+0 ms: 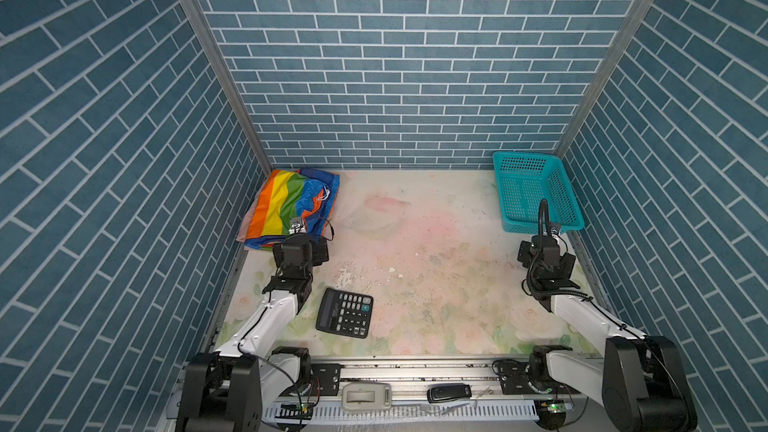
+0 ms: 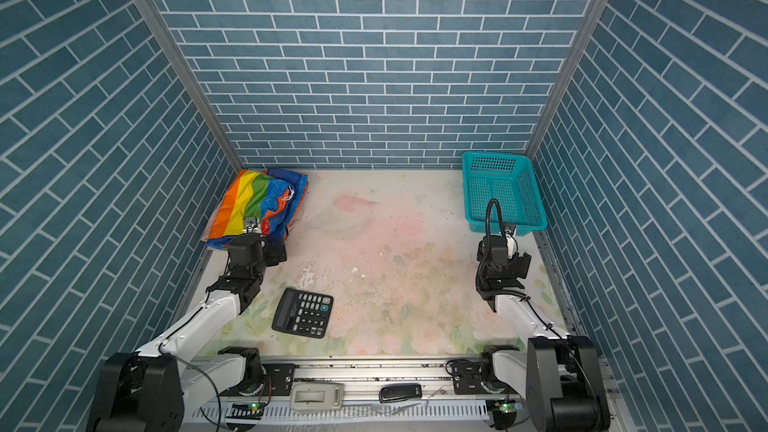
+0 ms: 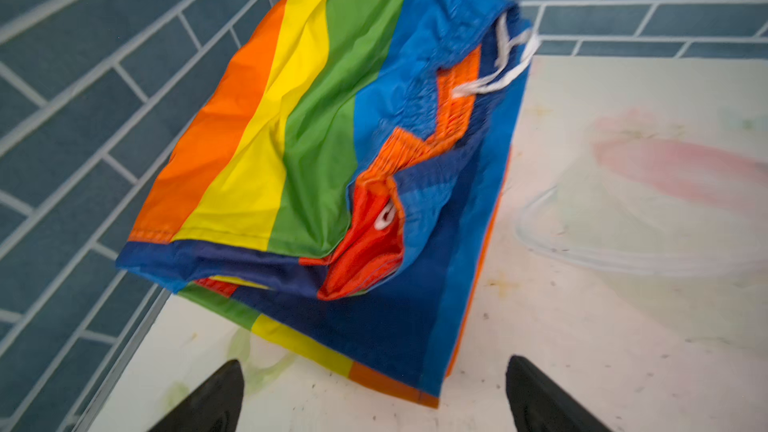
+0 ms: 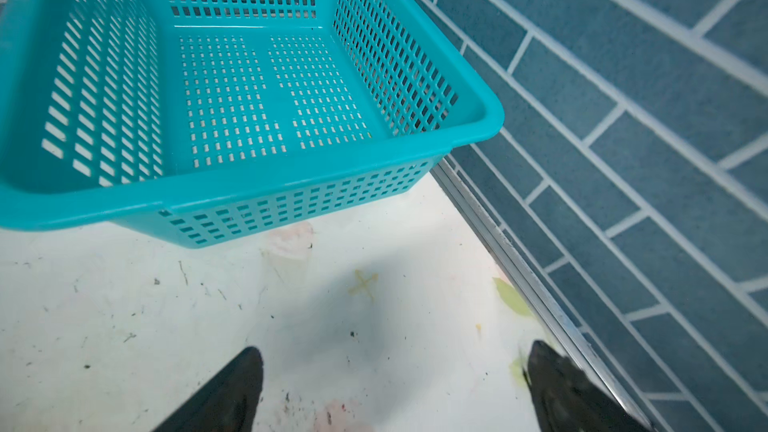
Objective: Fold and stack the shorts
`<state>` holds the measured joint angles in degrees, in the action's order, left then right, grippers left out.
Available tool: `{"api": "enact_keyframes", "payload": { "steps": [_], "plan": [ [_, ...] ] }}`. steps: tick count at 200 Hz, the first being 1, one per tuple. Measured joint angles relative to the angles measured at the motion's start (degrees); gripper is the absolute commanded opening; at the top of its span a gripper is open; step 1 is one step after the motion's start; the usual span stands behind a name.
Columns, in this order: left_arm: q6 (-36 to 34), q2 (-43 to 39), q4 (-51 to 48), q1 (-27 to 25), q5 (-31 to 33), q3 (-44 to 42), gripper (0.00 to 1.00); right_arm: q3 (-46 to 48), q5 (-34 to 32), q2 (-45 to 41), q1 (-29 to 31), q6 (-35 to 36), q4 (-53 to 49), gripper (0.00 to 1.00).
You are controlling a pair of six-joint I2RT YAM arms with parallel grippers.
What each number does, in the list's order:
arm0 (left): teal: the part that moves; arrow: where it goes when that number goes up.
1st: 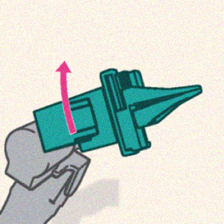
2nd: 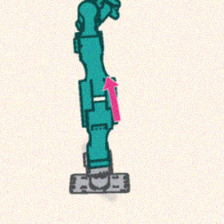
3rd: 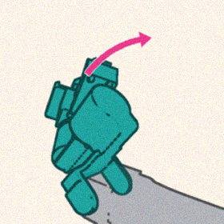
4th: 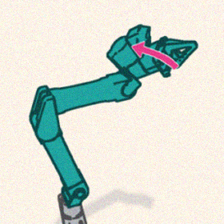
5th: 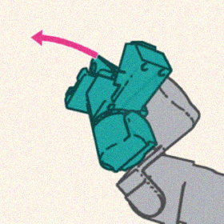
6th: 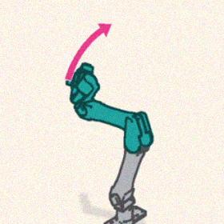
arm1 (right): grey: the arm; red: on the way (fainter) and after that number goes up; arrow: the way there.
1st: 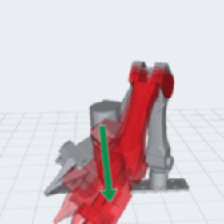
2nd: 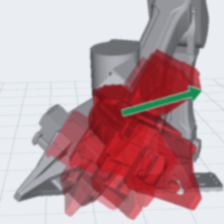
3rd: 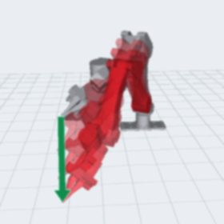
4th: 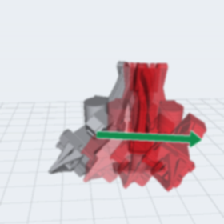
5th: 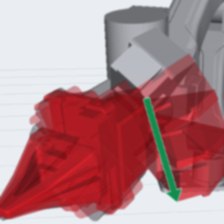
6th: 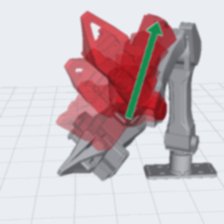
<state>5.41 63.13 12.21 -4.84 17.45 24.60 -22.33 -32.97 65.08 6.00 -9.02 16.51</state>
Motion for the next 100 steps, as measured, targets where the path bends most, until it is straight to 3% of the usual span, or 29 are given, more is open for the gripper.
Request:
{"api": "enact_keyframes", "payload": {
  "steps": [44,100],
  "plan": [
    [-3.43,13.51,15.82,0.48,2.38,-1.7,1.0,3.87,0.94,4.33,0.0,2.21,17.03,0.99],
    [-5.84,23.58,31.23,1.86,-2.73,-2.12,1.0,8.46,6.38,13.29,0.0,5.14,35.1,0.99]
  ]
}}
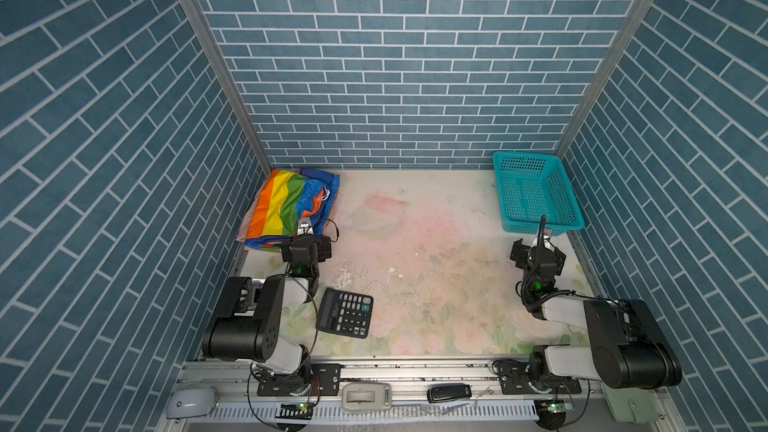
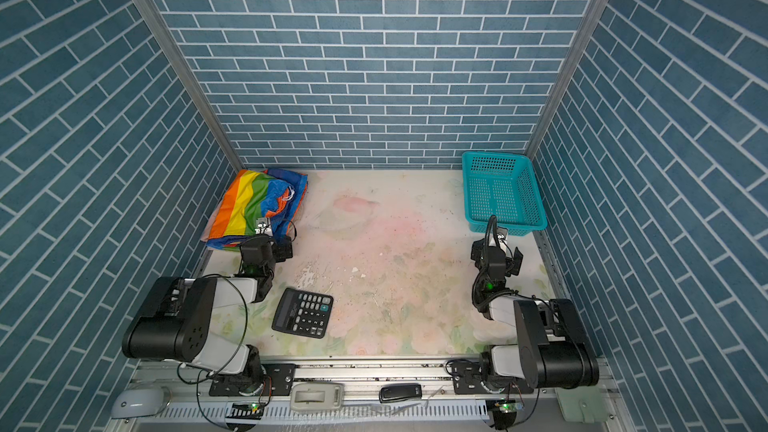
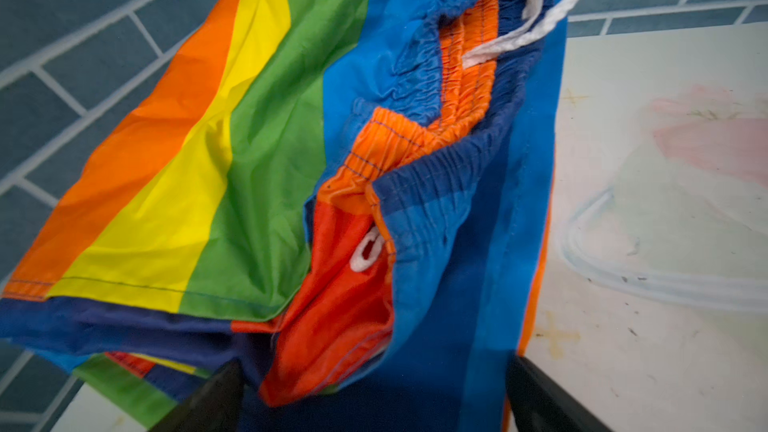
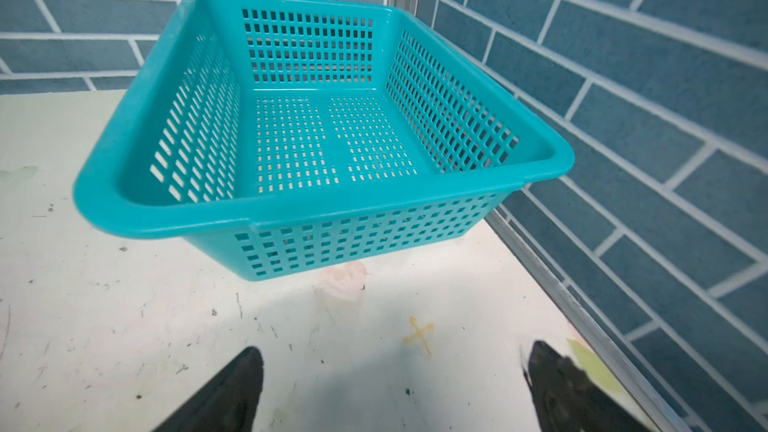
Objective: Fold and stack the shorts
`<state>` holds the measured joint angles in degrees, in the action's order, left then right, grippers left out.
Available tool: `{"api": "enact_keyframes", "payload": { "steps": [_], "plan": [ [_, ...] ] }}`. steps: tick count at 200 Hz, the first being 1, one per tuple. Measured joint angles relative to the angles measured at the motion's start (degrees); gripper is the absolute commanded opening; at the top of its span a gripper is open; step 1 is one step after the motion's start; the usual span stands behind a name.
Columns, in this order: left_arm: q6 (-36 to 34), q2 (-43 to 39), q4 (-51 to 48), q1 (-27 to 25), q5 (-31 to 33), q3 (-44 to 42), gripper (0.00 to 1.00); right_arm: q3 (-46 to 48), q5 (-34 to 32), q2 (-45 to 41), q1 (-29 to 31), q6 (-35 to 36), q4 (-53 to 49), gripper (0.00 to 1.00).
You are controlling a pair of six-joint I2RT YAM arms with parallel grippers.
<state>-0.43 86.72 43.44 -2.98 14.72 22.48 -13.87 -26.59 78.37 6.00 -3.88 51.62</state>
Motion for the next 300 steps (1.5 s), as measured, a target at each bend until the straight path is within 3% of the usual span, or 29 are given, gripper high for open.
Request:
{"api": "enact_keyframes", "payload": {
  "steps": [22,81,136,248,300],
  "plan": [
    [-0.92,0.28,2.75,0.0,-2.19,-0.07,1.0,0.15,-0.02,4.98,0.07,0.87,7.28,0.99],
    [-2.01,0.28,5.33,-0.37,-3.43,-0.07,1.0,-0.46,2.21,6.51,-0.04,1.42,8.68,0.99],
    [-2.01,0.28,5.35,-0.02,-4.79,-0.09,0.99,-6.23,9.92,9.94,-6.03,0.52,3.52,0.99],
    [-2.01,0.28,5.33,0.13,-5.79,-0.15,1.0,-6.78,14.93,9.84,-6.14,0.46,0.33,0.99],
    [-1.99,0.28,5.33,0.13,-5.81,-0.15,1.0,-8.15,23.3,9.84,-8.22,0.5,-1.66,0.99]
  ]
}}
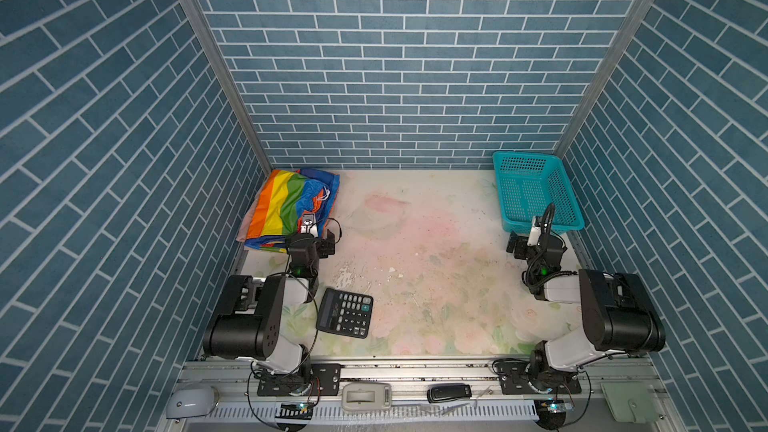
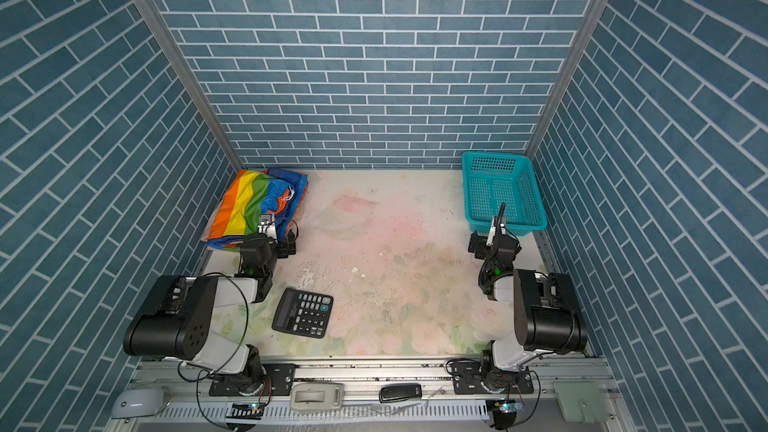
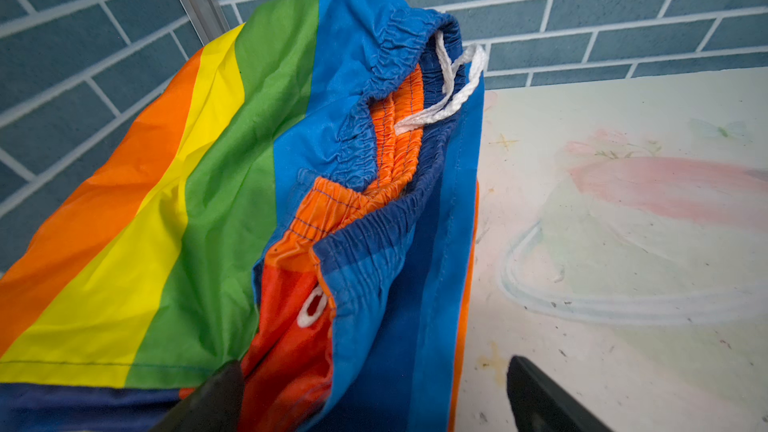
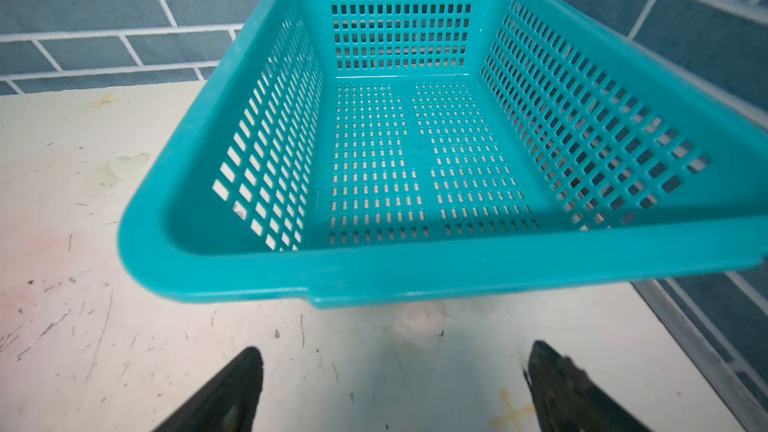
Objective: Fold and stack the shorts
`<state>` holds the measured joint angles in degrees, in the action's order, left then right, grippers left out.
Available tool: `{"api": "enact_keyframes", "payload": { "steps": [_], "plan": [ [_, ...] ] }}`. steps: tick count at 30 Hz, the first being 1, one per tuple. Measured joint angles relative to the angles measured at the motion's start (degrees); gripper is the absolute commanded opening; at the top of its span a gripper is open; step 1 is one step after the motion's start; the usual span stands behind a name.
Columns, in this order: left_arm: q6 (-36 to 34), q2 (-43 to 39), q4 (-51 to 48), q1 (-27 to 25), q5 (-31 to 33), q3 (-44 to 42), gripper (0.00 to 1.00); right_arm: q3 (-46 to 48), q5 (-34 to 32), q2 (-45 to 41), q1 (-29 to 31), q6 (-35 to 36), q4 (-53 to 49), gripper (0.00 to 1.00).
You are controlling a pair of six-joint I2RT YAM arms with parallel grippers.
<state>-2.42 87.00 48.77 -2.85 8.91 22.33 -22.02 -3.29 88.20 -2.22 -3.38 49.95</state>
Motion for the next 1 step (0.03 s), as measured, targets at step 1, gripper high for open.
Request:
{"api": "enact_keyframes", "payload": {
  "steps": [1],
  "plan": [
    [0.0,0.0,0.0,0.0,0.0,0.0,1.0,0.0,0.28,0.0,0.0,0.0,-0.11,0.99]
  ]
}}
